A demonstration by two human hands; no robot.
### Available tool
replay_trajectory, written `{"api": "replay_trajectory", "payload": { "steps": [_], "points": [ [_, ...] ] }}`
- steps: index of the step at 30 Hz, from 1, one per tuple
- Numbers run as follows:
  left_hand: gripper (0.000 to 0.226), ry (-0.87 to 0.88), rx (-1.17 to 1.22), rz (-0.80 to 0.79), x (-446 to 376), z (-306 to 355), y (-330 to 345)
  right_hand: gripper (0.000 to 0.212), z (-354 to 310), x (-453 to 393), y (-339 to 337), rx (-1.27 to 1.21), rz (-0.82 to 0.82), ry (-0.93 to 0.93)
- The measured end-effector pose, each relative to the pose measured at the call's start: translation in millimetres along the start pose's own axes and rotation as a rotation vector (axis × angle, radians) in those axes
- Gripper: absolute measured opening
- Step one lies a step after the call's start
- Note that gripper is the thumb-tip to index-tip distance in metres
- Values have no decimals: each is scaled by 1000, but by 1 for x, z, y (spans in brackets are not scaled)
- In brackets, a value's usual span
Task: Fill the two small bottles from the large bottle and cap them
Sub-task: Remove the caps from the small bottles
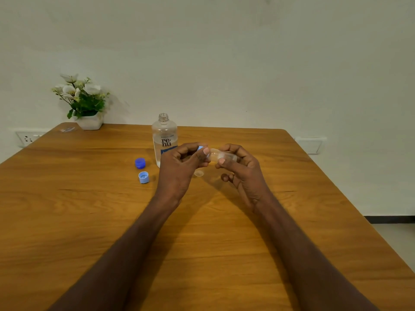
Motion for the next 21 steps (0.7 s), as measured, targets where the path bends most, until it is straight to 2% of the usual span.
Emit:
{"api": "replay_trajectory", "payload": {
  "steps": [7,14,18,21],
  "points": [
    [22,-3,-13,-18,-1,1,0,31,5,-2,4,28,6,70],
    [26,1,-25,-29,-1,0,-2,22,4,-2,0,42,2,66],
    [25,8,-27,-45,-1,2,-1,32,5,0,4,30,7,102],
    [25,17,-44,-47,-1,2,-2,21,3,0,1,41,34,80]
  ]
}}
Point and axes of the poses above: each hand's wrist, its own x-axis away from the middle knuckle, its own y-axis out of the palm, z = x × y, the point moved 8 cm from there along -x, towards the middle knuckle, and after that the axes turned 15 degrees about y, right-handed, at the moved point
